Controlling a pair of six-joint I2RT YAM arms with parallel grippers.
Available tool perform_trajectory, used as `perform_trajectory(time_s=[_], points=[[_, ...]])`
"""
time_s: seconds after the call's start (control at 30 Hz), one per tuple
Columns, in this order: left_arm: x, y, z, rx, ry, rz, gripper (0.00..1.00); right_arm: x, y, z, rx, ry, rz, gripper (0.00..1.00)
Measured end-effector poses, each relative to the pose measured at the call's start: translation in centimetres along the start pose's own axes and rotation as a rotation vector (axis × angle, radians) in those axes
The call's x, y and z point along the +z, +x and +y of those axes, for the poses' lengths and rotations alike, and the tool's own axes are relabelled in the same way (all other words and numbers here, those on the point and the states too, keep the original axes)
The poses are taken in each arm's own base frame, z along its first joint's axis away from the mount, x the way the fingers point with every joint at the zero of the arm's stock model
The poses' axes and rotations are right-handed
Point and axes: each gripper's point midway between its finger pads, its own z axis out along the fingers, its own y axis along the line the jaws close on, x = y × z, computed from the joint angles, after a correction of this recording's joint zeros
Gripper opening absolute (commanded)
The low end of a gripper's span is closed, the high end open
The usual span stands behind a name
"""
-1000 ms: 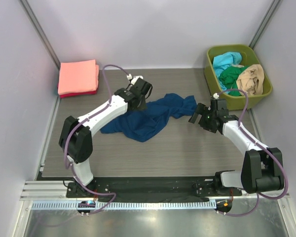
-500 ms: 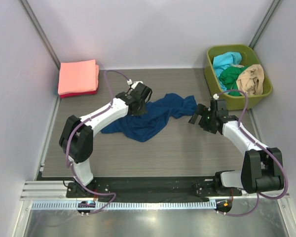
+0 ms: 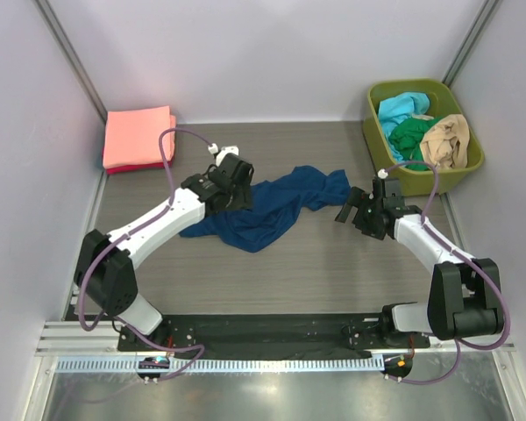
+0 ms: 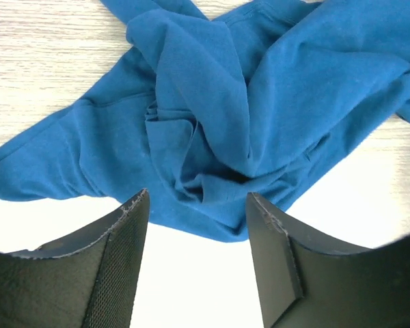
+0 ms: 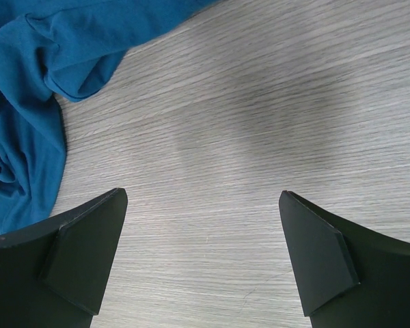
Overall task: Fold and stack the t-shirts
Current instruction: Flatten the tshirt out
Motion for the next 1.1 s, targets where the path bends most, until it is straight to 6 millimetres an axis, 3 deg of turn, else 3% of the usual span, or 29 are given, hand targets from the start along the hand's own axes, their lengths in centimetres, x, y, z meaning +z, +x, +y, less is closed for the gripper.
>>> perform_trajectory(time_s=[0.13,0.5,0.7,0.87,1.1], points=[[-0.2,0.7,0.2,-0.002,0.019,0.005,0.58,0.1,0.1,0.0,0.000,0.002,0.003,1.00],[2.4,3.4,-0.6,0.015,0.040,0.084,0.47,0.1,0.2,-0.1,-0.002,0.004,0.005,1.00],[2.9,3.7,-0.6,0.018,0.035,0.091,0.31,0.1,0.4,-0.3,-0.003,0.008,0.010,1.00],[3.0,3.6,-0.9,0.016,0.047,0.087,0.02,0.1,0.3,-0.4,-0.005,0.012,0.007,1.00],[2.5,2.9,-0.5,0.006,0.048,0.084,0.00,0.2,0.3,-0.4,-0.006,0.014,0.006,1.00]])
